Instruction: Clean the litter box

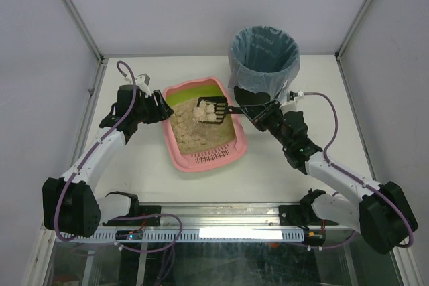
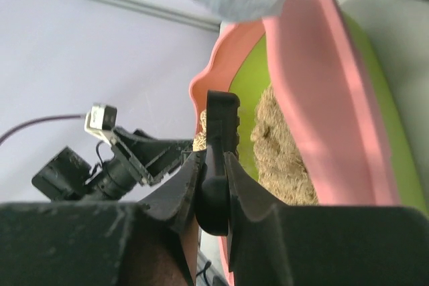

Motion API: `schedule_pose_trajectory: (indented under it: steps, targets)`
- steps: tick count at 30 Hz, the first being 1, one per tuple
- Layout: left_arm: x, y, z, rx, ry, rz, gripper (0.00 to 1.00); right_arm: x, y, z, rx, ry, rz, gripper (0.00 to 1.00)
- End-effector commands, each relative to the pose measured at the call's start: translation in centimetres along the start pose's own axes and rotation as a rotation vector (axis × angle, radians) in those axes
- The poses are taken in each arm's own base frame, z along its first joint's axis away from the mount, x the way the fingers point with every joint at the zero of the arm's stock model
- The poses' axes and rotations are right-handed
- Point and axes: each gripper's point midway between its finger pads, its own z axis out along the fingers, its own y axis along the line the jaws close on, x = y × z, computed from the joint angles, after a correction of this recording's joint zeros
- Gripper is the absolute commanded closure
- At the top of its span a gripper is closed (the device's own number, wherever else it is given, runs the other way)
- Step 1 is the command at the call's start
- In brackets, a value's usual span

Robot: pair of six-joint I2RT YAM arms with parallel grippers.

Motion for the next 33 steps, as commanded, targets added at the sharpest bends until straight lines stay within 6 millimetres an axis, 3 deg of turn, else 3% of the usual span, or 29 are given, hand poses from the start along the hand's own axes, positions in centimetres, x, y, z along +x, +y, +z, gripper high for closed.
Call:
schedule_pose_trajectory:
  steps: [1,2,5,6,9,10,12,13,14,16,17,20,21,24,25,27,28,29,31,32,33]
  targets:
    - [-2.6,-0.6,-0.7,0.009,-0.084,0.016,0.44,0.1,5.9,0.4,-0.169,0.024,-0.032,1.00]
    - [-2.7,-0.7,-0.6,0.010,-0.082,0.017,0.44,0.5,5.8,0.6,-0.158,0.032,-0.060,1.00]
    - [-2.8,-1.0,-0.6,0.027,-0.076,0.015,0.45,-3.4,2.7,-0.4,-0.091,-0.119,0.050,1.00]
    - [-2.7,-0.9,-0.7,0.023,-0.078,0.015,0.45,-3.6,2.9,-0.4,-0.110,-0.121,0.052,1.00]
    - [-2.6,-0.5,-0.7,0.001,-0.087,0.016,0.44,0.4,5.7,0.8,-0.153,0.035,-0.065,1.00]
    - [-2.7,-0.6,-0.7,0.007,-0.083,0.017,0.44,-0.1,5.2,0.8,-0.131,0.013,-0.068,1.00]
    - [-2.8,-1.0,-0.6,0.024,-0.077,0.016,0.45,-3.3,2.7,-0.1,-0.071,-0.103,0.014,1.00]
    - [-2.8,-1.0,-0.6,0.026,-0.077,0.016,0.44,-3.9,2.4,-0.6,-0.083,-0.124,0.045,1.00]
    - [-2.6,-0.8,-0.7,0.019,-0.078,0.014,0.44,-3.5,3.5,-0.4,-0.113,-0.089,0.033,1.00]
    - [-2.7,-0.6,-0.7,0.005,-0.083,0.016,0.44,-0.3,5.4,0.5,-0.146,0.024,-0.045,1.00]
    - [-2.8,-0.7,-0.6,0.009,-0.083,0.016,0.44,0.4,5.2,0.6,-0.135,0.033,-0.067,1.00]
    - [-2.7,-1.1,-0.6,0.030,-0.071,0.014,0.45,-3.7,2.2,-0.5,-0.072,-0.121,0.040,1.00]
    - [-2.6,-1.0,-0.6,0.025,-0.074,0.013,0.45,-3.5,2.5,-0.4,-0.092,-0.106,0.042,1.00]
    - [-2.6,-0.5,-0.7,0.003,-0.084,0.015,0.44,0.8,5.5,1.0,-0.141,0.052,-0.077,1.00]
    - [-2.7,-0.6,-0.6,0.008,-0.082,0.017,0.44,0.2,5.0,1.2,-0.118,0.020,-0.082,1.00]
    - [-2.7,-1.0,-0.6,0.025,-0.075,0.015,0.44,-2.7,2.1,0.3,-0.053,-0.079,0.008,1.00]
    - [-2.6,-1.0,-0.7,0.025,-0.074,0.013,0.44,-3.5,2.3,0.0,-0.080,-0.102,0.038,1.00]
    - [-2.5,-0.8,-0.7,0.018,-0.075,0.012,0.44,-2.9,3.3,0.4,-0.105,-0.063,0.024,1.00]
    - [-2.6,-0.5,-0.6,0.003,-0.080,0.013,0.44,0.3,5.4,1.2,-0.134,0.039,-0.060,1.00]
    - [-2.6,-0.6,-0.6,0.007,-0.078,0.014,0.44,1.3,5.5,1.3,-0.132,0.058,-0.091,1.00]
    - [-2.7,-0.8,-0.4,0.016,-0.072,0.014,0.44,0.5,4.8,1.2,-0.105,0.025,-0.081,1.00]
